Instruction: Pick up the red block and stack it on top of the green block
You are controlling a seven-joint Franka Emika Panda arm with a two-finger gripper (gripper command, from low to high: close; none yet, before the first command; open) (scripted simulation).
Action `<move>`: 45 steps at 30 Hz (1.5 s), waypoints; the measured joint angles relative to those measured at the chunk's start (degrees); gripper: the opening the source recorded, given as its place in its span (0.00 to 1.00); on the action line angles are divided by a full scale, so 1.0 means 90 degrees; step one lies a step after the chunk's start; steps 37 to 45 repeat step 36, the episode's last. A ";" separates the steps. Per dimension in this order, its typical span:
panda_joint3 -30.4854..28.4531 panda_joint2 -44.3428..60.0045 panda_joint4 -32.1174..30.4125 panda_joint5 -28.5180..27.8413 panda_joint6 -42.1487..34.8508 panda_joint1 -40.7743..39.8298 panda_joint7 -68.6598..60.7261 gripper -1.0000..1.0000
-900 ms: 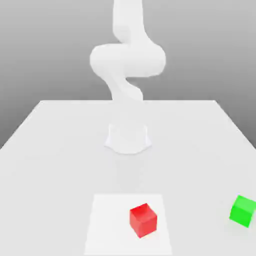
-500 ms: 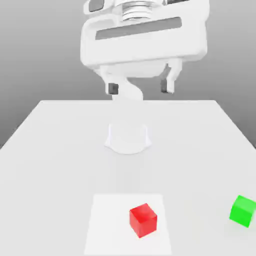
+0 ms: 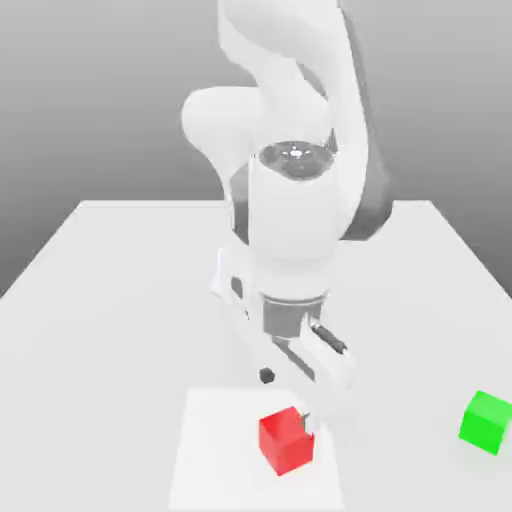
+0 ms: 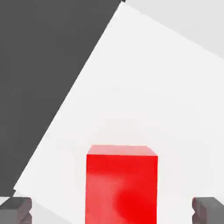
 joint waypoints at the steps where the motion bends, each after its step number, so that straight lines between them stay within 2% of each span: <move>1: -0.0126 0.0231 0.0033 -0.0136 0.0188 0.0097 0.0112 0.50; 2: -0.0253 0.0461 0.0070 -0.0269 0.0373 0.0194 0.0215 0.50; 3: -0.0357 0.0629 0.0096 -0.0360 0.0515 0.0278 0.0287 0.00; 10: -0.0373 0.0641 0.0098 -0.0372 0.0541 0.0293 0.0302 0.00; 17: 0.0233 -0.0564 0.0005 0.0390 -0.0569 0.0174 -0.0542 0.00; 28: 0.2005 -0.0222 0.1116 -0.0174 -0.1483 0.1578 -0.2973 0.00; 32: 0.1640 0.0590 0.1285 -0.1031 -0.0943 0.2070 -0.2597 0.00; 33: 0.1495 0.0769 0.1304 -0.1205 -0.0799 0.2193 -0.2481 1.00; 45: 0.1495 0.0769 0.1304 -0.1204 -0.0798 0.2193 -0.2482 1.00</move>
